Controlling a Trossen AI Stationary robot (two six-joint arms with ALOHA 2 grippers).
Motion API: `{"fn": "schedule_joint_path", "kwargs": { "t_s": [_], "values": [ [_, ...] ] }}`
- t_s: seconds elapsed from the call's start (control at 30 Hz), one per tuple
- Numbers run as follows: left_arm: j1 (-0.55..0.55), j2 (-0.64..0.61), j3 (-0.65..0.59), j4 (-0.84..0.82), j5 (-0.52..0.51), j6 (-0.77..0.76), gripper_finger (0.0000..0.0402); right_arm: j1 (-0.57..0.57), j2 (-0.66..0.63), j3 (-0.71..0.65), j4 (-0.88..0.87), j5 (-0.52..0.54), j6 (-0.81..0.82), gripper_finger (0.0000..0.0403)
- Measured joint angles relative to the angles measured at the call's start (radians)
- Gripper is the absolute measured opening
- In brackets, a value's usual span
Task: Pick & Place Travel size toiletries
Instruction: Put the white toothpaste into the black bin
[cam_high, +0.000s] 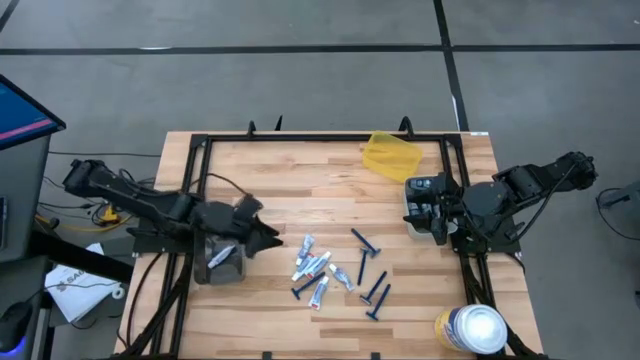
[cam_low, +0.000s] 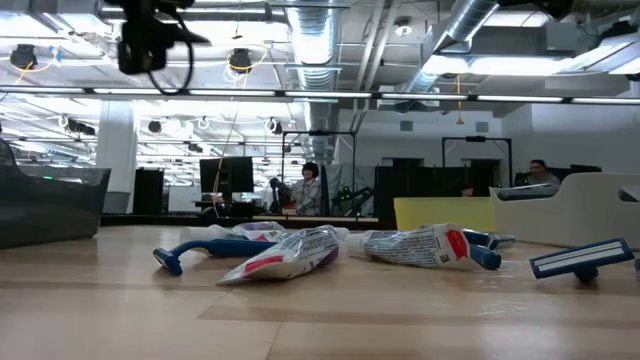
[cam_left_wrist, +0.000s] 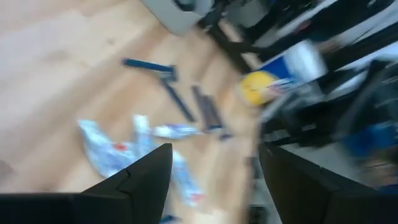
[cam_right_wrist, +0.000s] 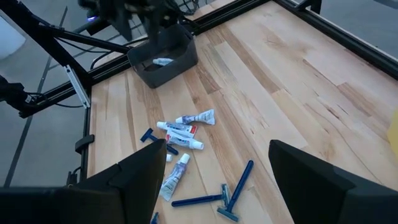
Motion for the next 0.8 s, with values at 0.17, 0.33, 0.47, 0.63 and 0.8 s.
{"fn": "schedule_joint_path", "kwargs": {
  "t_s": [0.17, 0.33, 0.47, 0.63, 0.8],
  "values": [
    [0.0, 0.144, 0.0, 0.004, -0.106, 0.168, 0.0232, 0.0, 0.0, 0.0, -0.001, 0.0, -0.009, 0.0276],
    [0.0, 0.311, 0.0, 0.025, -0.123, 0.157, 0.0231, 0.0, 0.0, 0.0, -0.001, 0.0, 0.0, 0.0276],
    [0.0, 0.431, 0.0, 0.028, -0.075, 0.065, 0.0231, 0.0, 0.0, 0.0, -0.001, 0.0, 0.001, 0.0276],
    [-0.001, 0.525, 0.005, 0.037, -0.041, 0.039, 0.0231, 0.0, 0.0, 0.0, -0.002, 0.0, 0.001, 0.0276],
    [-0.035, 0.553, 0.047, 0.039, -0.028, 0.107, 0.0231, 0.0, 0.0, 0.0, -0.014, 0.0, 0.001, 0.0276]
  ]
}}
